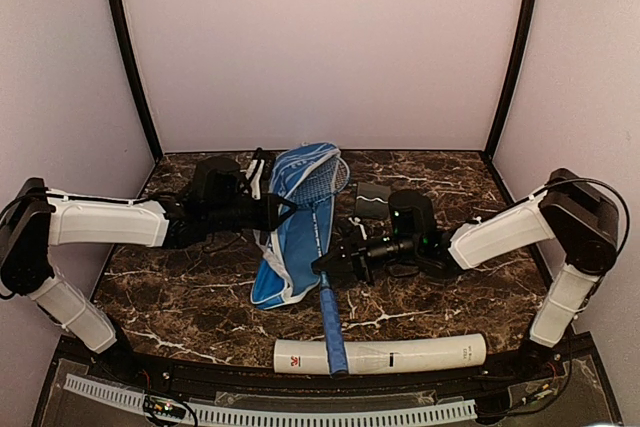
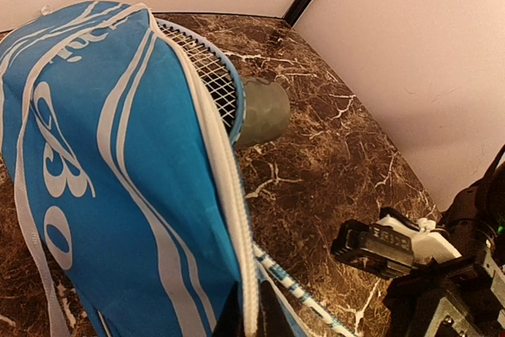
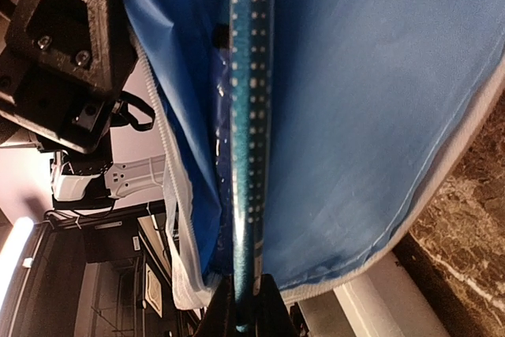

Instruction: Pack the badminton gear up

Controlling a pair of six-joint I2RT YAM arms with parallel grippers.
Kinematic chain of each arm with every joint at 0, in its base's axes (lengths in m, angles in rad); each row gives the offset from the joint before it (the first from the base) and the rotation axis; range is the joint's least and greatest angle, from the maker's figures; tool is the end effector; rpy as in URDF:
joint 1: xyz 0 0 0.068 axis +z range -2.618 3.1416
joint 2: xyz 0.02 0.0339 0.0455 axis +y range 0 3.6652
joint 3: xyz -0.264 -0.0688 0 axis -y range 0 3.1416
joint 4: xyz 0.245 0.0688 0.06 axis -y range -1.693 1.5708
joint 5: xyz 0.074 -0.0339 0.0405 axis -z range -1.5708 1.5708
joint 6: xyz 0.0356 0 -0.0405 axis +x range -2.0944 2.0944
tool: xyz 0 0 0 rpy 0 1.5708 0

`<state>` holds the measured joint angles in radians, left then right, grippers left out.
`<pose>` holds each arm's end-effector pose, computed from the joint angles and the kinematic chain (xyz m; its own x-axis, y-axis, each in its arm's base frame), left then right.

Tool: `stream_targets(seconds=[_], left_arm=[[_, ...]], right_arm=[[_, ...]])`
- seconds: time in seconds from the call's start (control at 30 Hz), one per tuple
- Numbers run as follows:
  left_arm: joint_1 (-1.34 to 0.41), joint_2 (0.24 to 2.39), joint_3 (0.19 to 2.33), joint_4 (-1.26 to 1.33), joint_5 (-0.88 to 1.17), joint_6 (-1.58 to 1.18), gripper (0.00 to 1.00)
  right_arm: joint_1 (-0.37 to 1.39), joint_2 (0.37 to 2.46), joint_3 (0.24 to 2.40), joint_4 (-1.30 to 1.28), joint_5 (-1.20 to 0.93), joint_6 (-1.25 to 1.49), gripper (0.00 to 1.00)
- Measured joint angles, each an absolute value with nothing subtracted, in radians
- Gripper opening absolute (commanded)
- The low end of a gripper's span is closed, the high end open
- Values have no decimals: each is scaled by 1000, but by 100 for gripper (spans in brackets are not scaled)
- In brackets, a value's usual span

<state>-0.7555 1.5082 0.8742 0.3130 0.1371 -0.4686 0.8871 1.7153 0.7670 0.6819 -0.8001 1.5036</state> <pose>0.2442 -0.2367 0.2457 -0.5543 -0.0925 -0.8272 0.5865 0.6617 -0.4670 0.1981 0.2835 0.1847 -0.9862 -0.1100 0.1237 0.1003 0.1971 0.9752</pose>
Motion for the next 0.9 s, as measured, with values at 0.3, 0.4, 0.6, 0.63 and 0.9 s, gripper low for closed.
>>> stream_targets(seconds=[0.3, 0.4, 0.6, 0.63, 0.9], left_arm=[[-756, 1509, 862, 304, 189, -400, 0], [-756, 1509, 844, 301, 210, -361, 0], [-756, 1517, 799, 321, 283, -318, 0], [-757, 1517, 795, 321, 291, -315, 0], [-785, 1516, 780, 329, 288, -316, 0]], right_arm=[[851, 1789, 847, 627, -765, 1448, 0], [840, 1813, 872, 624, -761, 1446, 0], [827, 1850, 923, 579, -757, 1423, 0], [823, 1854, 927, 574, -757, 1420, 0], [797, 1886, 1013, 511, -713, 1374, 0]])
